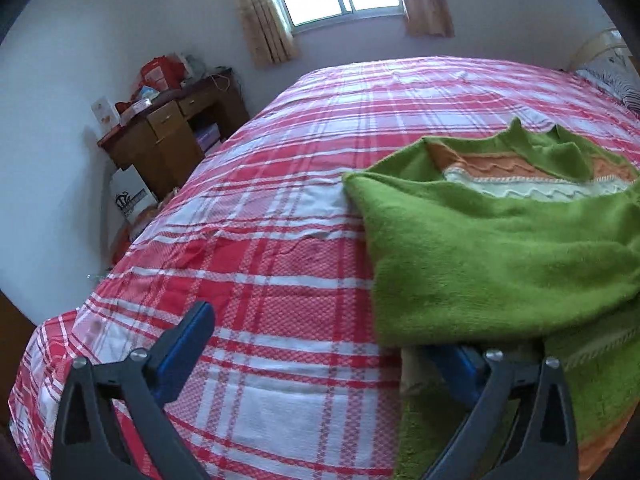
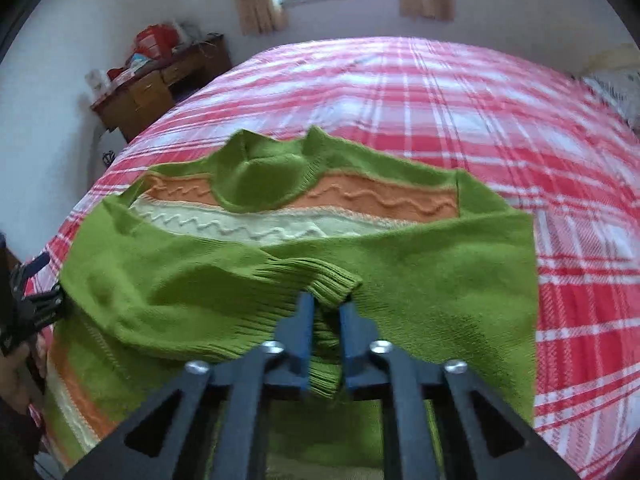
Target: Fold small clothes
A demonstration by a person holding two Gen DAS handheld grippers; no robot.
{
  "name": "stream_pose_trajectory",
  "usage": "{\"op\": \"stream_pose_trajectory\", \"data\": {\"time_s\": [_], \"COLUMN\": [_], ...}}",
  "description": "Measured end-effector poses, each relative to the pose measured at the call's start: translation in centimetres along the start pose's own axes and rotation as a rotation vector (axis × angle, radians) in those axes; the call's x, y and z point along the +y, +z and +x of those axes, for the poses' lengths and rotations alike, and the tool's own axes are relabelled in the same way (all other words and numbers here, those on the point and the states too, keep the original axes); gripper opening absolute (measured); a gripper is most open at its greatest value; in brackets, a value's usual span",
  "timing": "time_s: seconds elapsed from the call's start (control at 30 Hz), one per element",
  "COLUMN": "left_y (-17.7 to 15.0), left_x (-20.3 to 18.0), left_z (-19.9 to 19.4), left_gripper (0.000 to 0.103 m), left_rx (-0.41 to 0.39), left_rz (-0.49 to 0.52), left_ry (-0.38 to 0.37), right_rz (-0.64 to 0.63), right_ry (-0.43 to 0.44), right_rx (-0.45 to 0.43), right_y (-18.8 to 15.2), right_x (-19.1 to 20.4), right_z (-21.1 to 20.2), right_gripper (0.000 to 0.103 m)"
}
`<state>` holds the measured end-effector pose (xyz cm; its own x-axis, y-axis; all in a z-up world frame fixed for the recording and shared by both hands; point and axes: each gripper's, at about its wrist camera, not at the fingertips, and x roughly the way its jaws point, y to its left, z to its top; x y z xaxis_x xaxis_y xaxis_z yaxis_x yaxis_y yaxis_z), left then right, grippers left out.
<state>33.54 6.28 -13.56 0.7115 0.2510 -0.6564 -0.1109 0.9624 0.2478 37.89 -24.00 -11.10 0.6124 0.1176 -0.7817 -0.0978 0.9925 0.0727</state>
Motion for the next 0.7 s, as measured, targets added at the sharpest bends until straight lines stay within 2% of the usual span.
{"op": "stream_pose_trajectory", "data": {"time_s": [0.1,0.2,0.23,0.3,0.37,0.4,0.47,0.57,0.63,0.7], "left_y": [-0.1,-0.4,-0.3,-0.3,-0.2,-0.3,-0.5,-1.2,-1.4,-1.2], "left_x": [-0.2,-1.0,-1.1,-1.3,-1.3,-1.3,-1.0,0.2,1.1,1.6], "left_z": [-0.7,-0.5,-0.2,0.4,0.4,0.3,-0.3,-2.2,-3.4,-4.3], "left_gripper": [0.103,0.103,0.103,0.103,0.103,0.103,0.103,0.103,0.103,0.103], "left_rx": [-0.044,-0.023,-0.008,0.022,0.026,0.024,0.012,-0.042,-0.082,-0.120], "left_rz": [0.007,0.052,0.063,0.077,0.073,0.070,0.055,0.001,-0.036,-0.055], "left_ry": [0.006,-0.017,-0.018,-0.014,-0.016,-0.017,-0.029,-0.040,-0.027,-0.002], "right_rz": [-0.035,-0.055,-0.061,-0.038,-0.014,0.006,0.055,0.099,0.102,0.105], "right_ry": [-0.027,-0.088,-0.109,-0.098,-0.132,-0.127,-0.128,-0.113,-0.118,-0.080], "right_rx": [-0.078,-0.147,-0.150,-0.103,-0.066,-0.043,0.000,-0.036,-0.074,-0.106], "right_y": [0.3,0.9,1.0,0.9,0.2,-0.3,-1.1,-2.0,-2.2,-2.2], "right_x": [0.1,-0.5,-0.8,-1.7,-2.7,-3.2,-4.0,-4.9,-5.0,-4.8], "right_z": [-2.7,-5.2,-5.3,-4.1,-2.6,-1.9,-1.1,-2.7,-4.3,-5.8], "right_gripper": [0.006,0.006,0.006,0.006,0.007,0.009,0.033,0.035,0.035,0.034]}}
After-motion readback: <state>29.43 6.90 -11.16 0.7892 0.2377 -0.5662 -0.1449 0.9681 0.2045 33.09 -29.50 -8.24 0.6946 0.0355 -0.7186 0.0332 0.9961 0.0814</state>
